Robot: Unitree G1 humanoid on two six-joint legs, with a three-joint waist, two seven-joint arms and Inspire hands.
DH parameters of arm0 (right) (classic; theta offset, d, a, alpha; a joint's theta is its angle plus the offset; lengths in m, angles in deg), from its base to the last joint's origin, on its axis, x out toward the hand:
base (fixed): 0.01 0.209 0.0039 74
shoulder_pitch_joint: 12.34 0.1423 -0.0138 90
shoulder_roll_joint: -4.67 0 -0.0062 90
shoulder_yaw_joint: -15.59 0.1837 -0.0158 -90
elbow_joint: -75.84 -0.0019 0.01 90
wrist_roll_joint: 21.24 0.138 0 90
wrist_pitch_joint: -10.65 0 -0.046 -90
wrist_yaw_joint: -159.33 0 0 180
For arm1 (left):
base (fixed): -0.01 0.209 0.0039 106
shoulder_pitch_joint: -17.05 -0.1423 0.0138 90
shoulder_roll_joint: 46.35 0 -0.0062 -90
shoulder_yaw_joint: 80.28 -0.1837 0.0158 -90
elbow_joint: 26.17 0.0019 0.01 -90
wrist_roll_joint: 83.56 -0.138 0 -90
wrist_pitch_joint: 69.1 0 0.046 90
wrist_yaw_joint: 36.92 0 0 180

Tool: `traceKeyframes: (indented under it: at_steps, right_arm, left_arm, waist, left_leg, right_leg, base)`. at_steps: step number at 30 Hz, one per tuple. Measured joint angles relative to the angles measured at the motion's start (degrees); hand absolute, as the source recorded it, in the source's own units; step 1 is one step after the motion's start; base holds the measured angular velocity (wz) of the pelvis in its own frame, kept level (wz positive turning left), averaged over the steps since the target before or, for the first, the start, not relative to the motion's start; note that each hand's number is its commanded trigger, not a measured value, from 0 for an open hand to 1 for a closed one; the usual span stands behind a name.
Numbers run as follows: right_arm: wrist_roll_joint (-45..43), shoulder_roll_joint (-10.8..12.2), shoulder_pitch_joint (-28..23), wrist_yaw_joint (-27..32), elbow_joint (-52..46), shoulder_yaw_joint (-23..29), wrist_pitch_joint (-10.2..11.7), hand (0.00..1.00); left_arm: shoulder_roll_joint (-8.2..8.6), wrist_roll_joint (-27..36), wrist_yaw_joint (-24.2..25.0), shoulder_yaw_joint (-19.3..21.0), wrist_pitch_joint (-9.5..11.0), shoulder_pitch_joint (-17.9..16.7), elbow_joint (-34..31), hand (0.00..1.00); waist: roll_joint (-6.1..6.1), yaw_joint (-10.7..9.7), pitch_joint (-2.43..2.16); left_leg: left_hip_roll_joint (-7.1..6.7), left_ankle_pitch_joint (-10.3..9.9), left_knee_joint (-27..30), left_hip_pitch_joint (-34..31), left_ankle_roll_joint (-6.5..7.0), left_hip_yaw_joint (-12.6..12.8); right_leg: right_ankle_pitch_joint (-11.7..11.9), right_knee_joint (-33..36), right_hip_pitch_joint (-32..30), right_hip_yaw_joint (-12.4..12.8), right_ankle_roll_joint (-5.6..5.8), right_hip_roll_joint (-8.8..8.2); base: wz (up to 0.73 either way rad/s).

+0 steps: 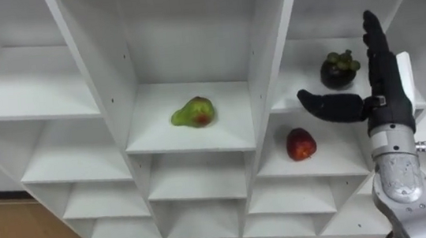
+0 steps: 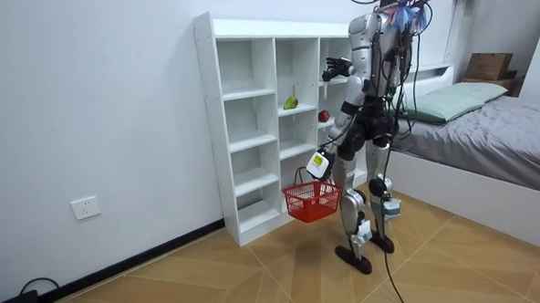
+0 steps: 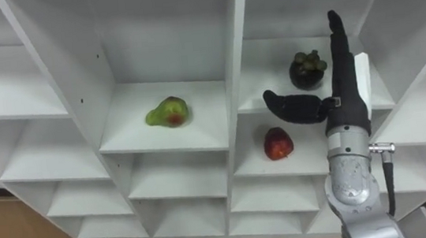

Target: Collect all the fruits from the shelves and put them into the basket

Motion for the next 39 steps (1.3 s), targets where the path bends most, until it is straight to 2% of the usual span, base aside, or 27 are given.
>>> traceKeyframes:
  at_steps: [7, 12, 16, 19, 22, 24, 28, 29, 30, 31, 32, 39]
  right_arm:
    - [0.1, -0.2, 1.4, 0.2, 2.9, -0.1, -0.6, 0.00]
    - [0.3, -0.5, 3.2, 0.3, 7.0, 0.6, -0.7, 0.00]
    - [1.0, -0.5, 4.0, 0.2, 7.9, 0.8, -0.7, 0.00]
    - [2.7, -0.5, 4.3, -0.1, 8.9, 2.5, -1.8, 0.00]
    - [4.1, -1.0, 5.2, -0.2, 11.3, 3.0, -2.1, 0.00]
    - [5.8, -1.5, 6.6, -1.2, 11.5, 2.9, -3.4, 0.00]
    - [6.6, -1.8, 6.9, -1.7, 12.0, 2.9, -3.6, 0.00]
    - [6.9, -2.0, 6.9, -1.9, 12.1, 2.9, -3.6, 0.00]
    - [6.9, -2.1, 7.1, -2.0, 12.4, 2.9, -3.6, 0.55]
    - [6.8, -2.1, 7.3, -2.0, 12.7, 2.9, -3.7, 0.81]
    - [6.8, -2.2, 7.8, -2.3, 13.0, 2.9, -4.0, 1.00]
    - [6.8, -4.8, 10.2, -2.5, 15.9, 4.2, -4.8, 1.00]
  left_arm:
    - [-0.02, 0.0, 0.1, 0.0, -0.6, -0.7, -2.1, 1.00]
    - [-0.02, -1.1, 1.1, 1.3, -1.1, -1.7, -4.6, 1.00]
    - [-0.02, -1.7, 2.1, 1.6, -1.4, -2.4, -5.3, 1.00]
    - [-0.02, -2.3, 2.8, 2.2, -2.2, -2.5, -5.3, 1.00]
    - [0.01, -2.3, 3.8, 2.2, -3.8, -2.8, -5.4, 1.00]
    - [-0.04, -2.3, 4.7, 2.2, -4.7, -2.7, -5.5, 1.00]
    - [-0.04, -2.4, 5.5, 2.2, -5.0, -2.7, -5.7, 1.00]
    - [0.00, -2.4, 5.7, 2.2, -5.6, -2.7, -6.3, 1.00]
    - [-0.01, -2.4, 5.9, 2.2, -5.8, -2.7, -6.8, 1.00]
    - [-0.01, -2.4, 6.0, 2.2, -5.9, -2.6, -7.1, 1.00]
    - [0.00, -2.4, 6.1, 2.2, -5.9, -2.4, -7.1, 1.00]
    - [-0.08, -2.3, 7.6, 2.2, -5.9, -1.8, -7.1, 1.00]
  waist:
    - [-0.09, 0.2, -0.12]
    - [-0.39, 0.2, -0.43]
    - [-0.11, 0.0, -0.44]
    - [-0.09, -0.1, -0.61]
    - [0.07, -0.4, -0.77]
    - [0.10, -0.6, -0.80]
    - [-0.04, -0.5, -0.82]
    - [-0.11, -0.5, -0.79]
    - [-0.19, -0.4, -0.76]
    - [-0.20, -0.4, -0.74]
    - [-0.22, -0.4, -0.71]
    - [-0.62, -0.3, -0.40]
  left_leg:
    - [0.01, 0.0, 0.0, 0.0, 0.02, -0.1]
    - [0.01, 0.1, 0.0, 0.1, 0.05, -0.2]
    - [0.11, 0.2, 0.1, 0.1, 0.05, -0.3]
    - [0.11, 0.2, 0.0, 0.0, 0.06, -0.5]
    - [0.01, 0.2, 0.0, -0.2, 0.05, -0.8]
    - [-0.14, 0.2, 0.1, -0.2, 0.01, -0.8]
    - [-0.17, 0.2, 0.3, -0.2, 0.00, -0.9]
    - [-0.17, 0.2, 0.4, -0.2, 0.01, -0.9]
    - [-0.17, 0.2, 0.4, -0.2, 0.01, -0.9]
    - [-0.16, 0.2, 0.4, -0.2, 0.01, -0.9]
    - [-0.16, 0.2, 0.4, -0.3, 0.01, -0.9]
    - [-0.14, 0.2, 0.0, -0.2, -0.01, -1.0]
  right_leg:
    - [0.0, 0.0, 0.1, -0.4, 0.00, -0.05]
    - [0.0, -0.1, 0.4, -0.6, 0.00, -0.11]
    - [0.0, -0.2, 0.5, -0.6, 0.00, -0.18]
    - [0.0, -0.8, 0.8, -0.8, 0.02, -0.18]
    - [0.0, -0.8, 0.8, -1.0, 0.02, -0.16]
    - [0.0, -0.8, 0.8, -1.0, 0.02, -0.14]
    - [0.0, -0.8, 0.8, -1.2, 0.02, -0.16]
    - [0.0, -0.8, 0.8, -1.2, 0.02, -0.20]
    - [0.0, -0.8, 0.8, -1.2, 0.02, -0.22]
    - [0.0, -0.8, 0.8, -1.2, 0.02, -0.22]
    - [0.0, -0.8, 0.8, -1.2, 0.02, -0.24]
    - [0.0, -0.7, 0.9, -1.3, 0.02, -0.11]
  base:
    - [0.00]
    - [0.01]
    - [0.00]
    - [0.04]
    - [0.03]
    - [0.00]
    - [0.00]
    - [0.00]
    - [0.00]
    - [0.00]
    - [0.00]
    - [0.00]
